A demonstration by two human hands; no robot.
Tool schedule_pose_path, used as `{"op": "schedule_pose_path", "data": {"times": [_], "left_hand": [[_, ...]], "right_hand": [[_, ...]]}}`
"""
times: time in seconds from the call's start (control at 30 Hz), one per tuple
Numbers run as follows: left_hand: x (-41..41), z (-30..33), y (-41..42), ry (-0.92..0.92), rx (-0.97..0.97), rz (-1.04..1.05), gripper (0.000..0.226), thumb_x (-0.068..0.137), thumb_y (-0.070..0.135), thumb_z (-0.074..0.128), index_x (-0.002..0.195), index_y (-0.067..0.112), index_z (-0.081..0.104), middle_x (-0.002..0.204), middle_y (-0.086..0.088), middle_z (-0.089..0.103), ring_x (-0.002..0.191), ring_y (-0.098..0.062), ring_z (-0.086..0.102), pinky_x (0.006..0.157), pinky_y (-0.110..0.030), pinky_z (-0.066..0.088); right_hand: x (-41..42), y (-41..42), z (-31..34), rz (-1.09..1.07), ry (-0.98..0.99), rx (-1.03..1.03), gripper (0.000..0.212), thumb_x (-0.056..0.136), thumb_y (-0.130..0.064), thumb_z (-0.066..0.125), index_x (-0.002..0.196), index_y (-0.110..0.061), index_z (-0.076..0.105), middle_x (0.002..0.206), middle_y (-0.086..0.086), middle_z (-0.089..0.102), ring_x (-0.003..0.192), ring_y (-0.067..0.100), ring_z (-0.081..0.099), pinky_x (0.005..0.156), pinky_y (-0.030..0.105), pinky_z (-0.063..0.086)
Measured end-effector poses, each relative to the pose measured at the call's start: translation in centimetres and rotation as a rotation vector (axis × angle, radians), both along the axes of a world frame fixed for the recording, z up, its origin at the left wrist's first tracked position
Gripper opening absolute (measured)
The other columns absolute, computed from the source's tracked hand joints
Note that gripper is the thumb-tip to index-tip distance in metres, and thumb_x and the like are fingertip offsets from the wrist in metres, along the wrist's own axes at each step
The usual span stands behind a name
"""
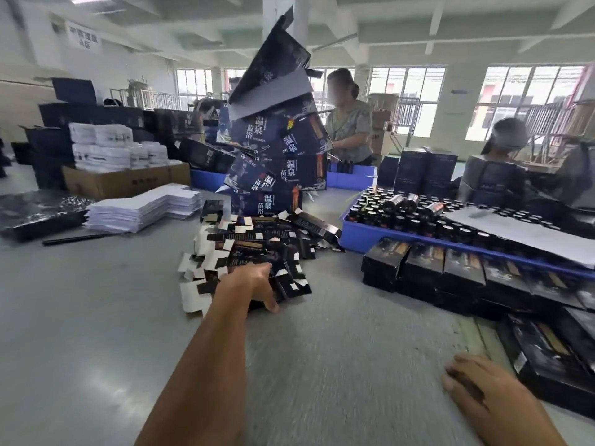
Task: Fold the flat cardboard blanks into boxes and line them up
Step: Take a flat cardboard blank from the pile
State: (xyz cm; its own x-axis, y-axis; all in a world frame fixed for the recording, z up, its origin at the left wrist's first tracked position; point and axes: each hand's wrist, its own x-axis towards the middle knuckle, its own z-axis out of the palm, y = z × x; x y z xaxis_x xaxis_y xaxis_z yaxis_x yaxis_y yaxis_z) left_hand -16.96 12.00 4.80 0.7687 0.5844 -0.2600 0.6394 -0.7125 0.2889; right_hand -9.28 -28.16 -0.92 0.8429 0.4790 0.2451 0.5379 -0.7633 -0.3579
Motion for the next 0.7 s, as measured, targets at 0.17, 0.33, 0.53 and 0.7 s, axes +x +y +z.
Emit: {"op": "schedule_pose_path", "data": {"times": [0.17, 0.33, 0.53, 0.7], "left_hand": [[-0.4, 0.3, -0.2, -0.017, 0.057, 0.047, 0.119, 0.069, 0.041, 0.090, 0.159, 0.032, 0.013, 0.164, -0.012, 0.017, 0.150, -0.040, 0.017, 0.119, -0.060, 0.021], [-0.7, 3.2, -1.2, -0.175, 0.103, 0.056, 0.113, 0.068, 0.039, 0.089, 0.156, 0.030, 0.019, 0.156, -0.017, 0.025, 0.143, -0.042, 0.028, 0.118, -0.061, 0.023], [-1.2, 7.7, -4.0, -0.585, 0.197, -0.083, 0.104, 0.073, 0.041, 0.084, 0.154, 0.021, 0.023, 0.124, -0.006, 0.043, 0.112, -0.027, 0.052, 0.098, -0.043, 0.046], [-0.9, 9.6, -8.6, -0.783, 0.141, -0.258, 0.096, 0.077, 0.036, 0.079, 0.154, 0.026, 0.023, 0.133, -0.002, 0.048, 0.119, -0.025, 0.051, 0.104, -0.044, 0.044]], "right_hand": [[-0.2, 0.0, 0.4, 0.017, 0.020, -0.034, 0.028, 0.091, -0.034, 0.070, 0.117, -0.026, 0.073, 0.135, -0.003, 0.062, 0.122, 0.018, 0.055, 0.109, 0.031, 0.039], [-0.2, -0.1, 0.5, 0.029, 0.009, -0.043, 0.031, 0.093, -0.045, 0.064, 0.122, -0.035, 0.069, 0.140, -0.013, 0.056, 0.128, 0.010, 0.051, 0.110, 0.029, 0.040], [0.1, -0.3, 0.5, 0.046, -0.011, -0.047, 0.034, 0.094, -0.050, 0.061, 0.126, -0.037, 0.066, 0.136, -0.019, 0.053, 0.125, 0.006, 0.049, 0.110, 0.025, 0.040], [0.5, -0.4, 1.5, 0.081, 0.091, 0.076, 0.018, 0.091, -0.032, 0.071, 0.108, -0.036, 0.069, 0.108, -0.019, 0.062, 0.104, 0.000, 0.060, 0.085, 0.005, 0.041]]}}
